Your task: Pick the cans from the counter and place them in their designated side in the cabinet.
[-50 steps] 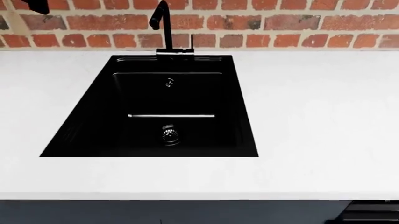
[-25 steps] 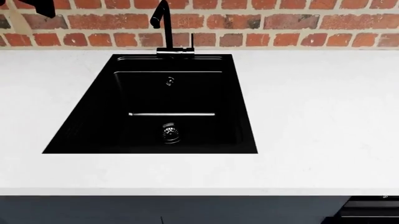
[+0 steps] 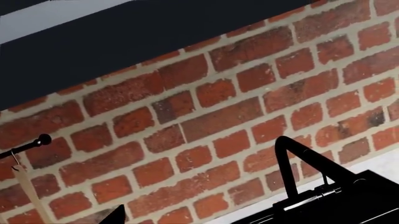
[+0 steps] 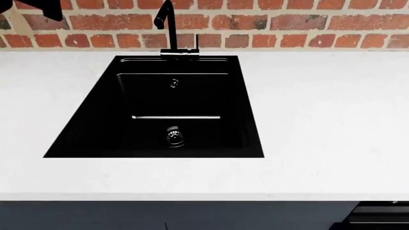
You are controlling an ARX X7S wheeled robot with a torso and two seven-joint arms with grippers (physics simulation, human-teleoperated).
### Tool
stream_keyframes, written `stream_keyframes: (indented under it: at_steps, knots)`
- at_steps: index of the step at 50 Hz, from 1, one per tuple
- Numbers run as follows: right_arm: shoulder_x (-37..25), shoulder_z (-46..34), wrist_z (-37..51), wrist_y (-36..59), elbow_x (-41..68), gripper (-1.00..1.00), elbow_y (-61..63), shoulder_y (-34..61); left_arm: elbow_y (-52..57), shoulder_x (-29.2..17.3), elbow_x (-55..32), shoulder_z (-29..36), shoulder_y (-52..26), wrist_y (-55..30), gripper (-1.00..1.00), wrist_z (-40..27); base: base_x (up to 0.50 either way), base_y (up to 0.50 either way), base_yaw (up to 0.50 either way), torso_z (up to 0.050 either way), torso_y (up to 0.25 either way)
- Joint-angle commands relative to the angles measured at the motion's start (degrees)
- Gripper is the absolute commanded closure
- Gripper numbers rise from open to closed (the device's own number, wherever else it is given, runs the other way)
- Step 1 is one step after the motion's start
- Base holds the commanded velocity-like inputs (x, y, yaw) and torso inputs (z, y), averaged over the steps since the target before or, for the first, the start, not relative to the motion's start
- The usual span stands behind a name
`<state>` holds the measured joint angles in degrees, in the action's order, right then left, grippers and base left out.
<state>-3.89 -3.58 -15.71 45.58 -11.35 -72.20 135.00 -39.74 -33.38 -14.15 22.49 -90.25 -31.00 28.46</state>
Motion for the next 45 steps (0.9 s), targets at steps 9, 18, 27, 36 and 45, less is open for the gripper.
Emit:
stream_keyframes:
  at_steps: [9, 18, 27, 36, 45]
  knots:
    - [0.19, -0.80, -3.55, -1.76, -1.43, -1.00, -1.19, 0.00, 5.48, -0.76, -2.91, -2.17, 3.29, -3.08, -1.00, -0.56, 0.00, 0.00, 0.00, 0.000, 0.000]
    - [-0.04, -1.11, -4.25, -3.37, -0.95, -1.00, -2.32, -0.01, 14.30, -2.72, -6.86, -5.02, 8.73, -6.97, -1.00, -1.18, 0.00, 0.00, 0.00, 0.000, 0.000]
    - [-0.56, -3.28, -5.29, -4.15, 1.06, -1.00, -2.72, -0.11, 20.46, -3.31, -10.10, -7.34, 12.84, -8.94, -1.00, -1.78, 0.00, 0.00, 0.00, 0.000, 0.000]
    - [-2.74, -3.72, -9.47, 12.09, 0.95, -1.00, 25.57, -11.78, 27.77, -4.09, -13.85, -10.85, 18.28, -10.60, -1.00, -3.57, 0.00, 0.00, 0.00, 0.000, 0.000]
    - [-5.23, -4.10, -13.91, 30.37, 0.07, -1.00, 58.44, -26.83, 36.78, -4.49, -16.92, -15.14, 24.13, -12.40, -1.00, -8.18, 0.00, 0.00, 0.00, 0.000, 0.000]
